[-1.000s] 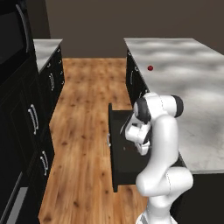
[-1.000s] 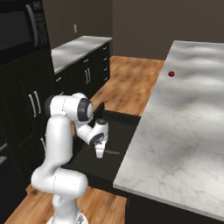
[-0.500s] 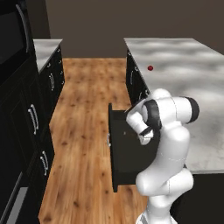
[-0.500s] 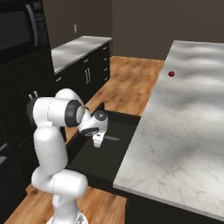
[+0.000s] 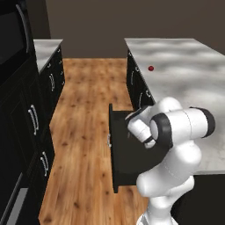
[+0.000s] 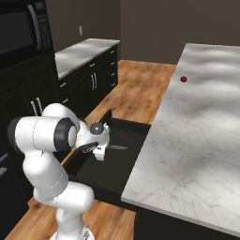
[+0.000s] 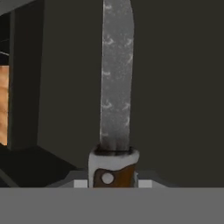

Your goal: Open the drawer on the right and place the cutting tools on the cutting board.

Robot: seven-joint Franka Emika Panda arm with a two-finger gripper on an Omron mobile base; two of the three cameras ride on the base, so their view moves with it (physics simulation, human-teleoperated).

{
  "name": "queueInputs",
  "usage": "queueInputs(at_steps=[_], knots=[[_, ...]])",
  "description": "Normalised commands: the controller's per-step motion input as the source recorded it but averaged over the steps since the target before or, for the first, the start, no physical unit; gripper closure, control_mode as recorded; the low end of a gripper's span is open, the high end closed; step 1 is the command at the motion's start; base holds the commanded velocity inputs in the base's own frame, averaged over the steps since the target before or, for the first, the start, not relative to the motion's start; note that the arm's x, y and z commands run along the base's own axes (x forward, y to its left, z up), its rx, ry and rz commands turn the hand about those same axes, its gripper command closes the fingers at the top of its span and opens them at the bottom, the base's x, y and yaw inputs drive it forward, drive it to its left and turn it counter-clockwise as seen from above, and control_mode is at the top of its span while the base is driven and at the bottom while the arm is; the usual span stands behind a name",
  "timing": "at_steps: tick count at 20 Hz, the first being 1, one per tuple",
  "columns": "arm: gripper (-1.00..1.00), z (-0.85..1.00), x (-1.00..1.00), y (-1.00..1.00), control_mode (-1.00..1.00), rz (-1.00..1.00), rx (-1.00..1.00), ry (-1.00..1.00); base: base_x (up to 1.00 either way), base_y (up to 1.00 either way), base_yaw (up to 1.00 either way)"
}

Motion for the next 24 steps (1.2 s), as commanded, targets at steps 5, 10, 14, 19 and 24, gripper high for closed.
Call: queueInputs(at_steps=[5,10,14,19,24], knots=[[1.00,1.00,0.00,0.04,-1.00,-0.03,-0.10,0.20,0.00,0.00,0.00],[1.00,0.80,-0.02,0.02,-1.00,-0.06,-0.03,0.13,0.00,0.00,0.00],[1.00,0.33,0.00,0.00,-1.00,0.00,0.01,0.02,0.00,0.00,0.00],[1.00,1.00,-0.05,0.00,-1.00,0.00,0.03,0.18,0.00,0.00,0.00],[1.00,0.51,-0.64,-0.01,-1.00,0.01,0.00,0.08,0.00,0.00,0.00]])
